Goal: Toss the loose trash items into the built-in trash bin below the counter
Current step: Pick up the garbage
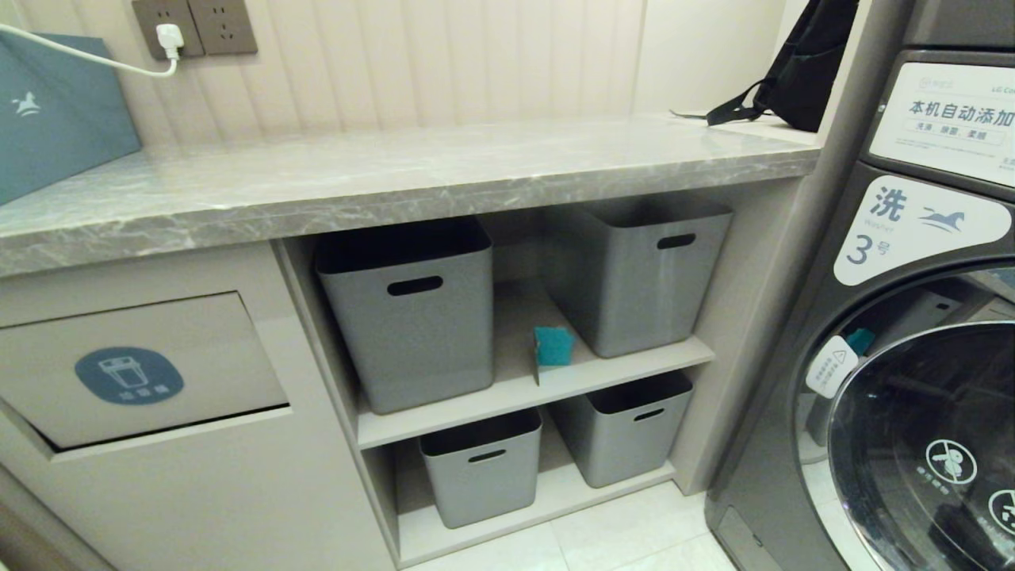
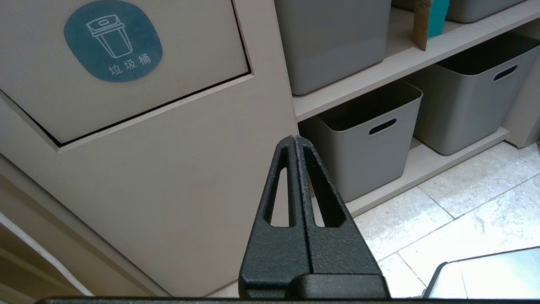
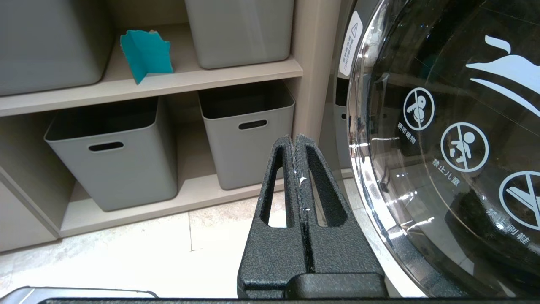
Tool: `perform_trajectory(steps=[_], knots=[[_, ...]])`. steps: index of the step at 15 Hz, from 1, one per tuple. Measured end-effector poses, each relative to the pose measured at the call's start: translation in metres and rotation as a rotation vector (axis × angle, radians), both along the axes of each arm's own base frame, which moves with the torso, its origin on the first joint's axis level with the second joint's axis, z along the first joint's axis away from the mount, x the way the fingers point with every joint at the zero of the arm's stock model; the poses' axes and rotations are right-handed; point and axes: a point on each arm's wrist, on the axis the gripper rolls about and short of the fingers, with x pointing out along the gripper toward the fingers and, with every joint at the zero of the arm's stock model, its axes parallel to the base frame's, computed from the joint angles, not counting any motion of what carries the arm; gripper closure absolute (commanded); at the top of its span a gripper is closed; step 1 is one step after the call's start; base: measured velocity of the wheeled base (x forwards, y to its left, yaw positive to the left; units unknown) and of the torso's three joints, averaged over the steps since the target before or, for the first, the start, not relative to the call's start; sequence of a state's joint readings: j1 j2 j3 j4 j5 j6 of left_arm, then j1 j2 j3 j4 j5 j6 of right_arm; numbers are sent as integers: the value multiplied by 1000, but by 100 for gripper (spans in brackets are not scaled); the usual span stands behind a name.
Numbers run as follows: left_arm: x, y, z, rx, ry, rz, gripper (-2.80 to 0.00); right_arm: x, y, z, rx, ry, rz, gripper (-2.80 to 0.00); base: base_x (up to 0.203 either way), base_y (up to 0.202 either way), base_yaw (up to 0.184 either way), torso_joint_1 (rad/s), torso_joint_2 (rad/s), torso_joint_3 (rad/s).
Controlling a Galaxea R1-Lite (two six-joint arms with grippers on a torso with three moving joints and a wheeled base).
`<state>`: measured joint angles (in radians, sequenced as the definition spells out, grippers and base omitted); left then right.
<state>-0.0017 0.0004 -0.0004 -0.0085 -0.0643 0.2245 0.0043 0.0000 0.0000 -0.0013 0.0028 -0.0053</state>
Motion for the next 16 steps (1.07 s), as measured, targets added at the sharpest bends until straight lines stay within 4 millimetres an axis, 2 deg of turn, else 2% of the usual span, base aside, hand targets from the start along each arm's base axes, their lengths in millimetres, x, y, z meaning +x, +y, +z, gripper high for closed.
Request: perform_trajectory(steps=[16], knots=[[0,0,0,-5,1,1,0,0,0,0,0,0,0,0,0,0,0,0,0,0]])
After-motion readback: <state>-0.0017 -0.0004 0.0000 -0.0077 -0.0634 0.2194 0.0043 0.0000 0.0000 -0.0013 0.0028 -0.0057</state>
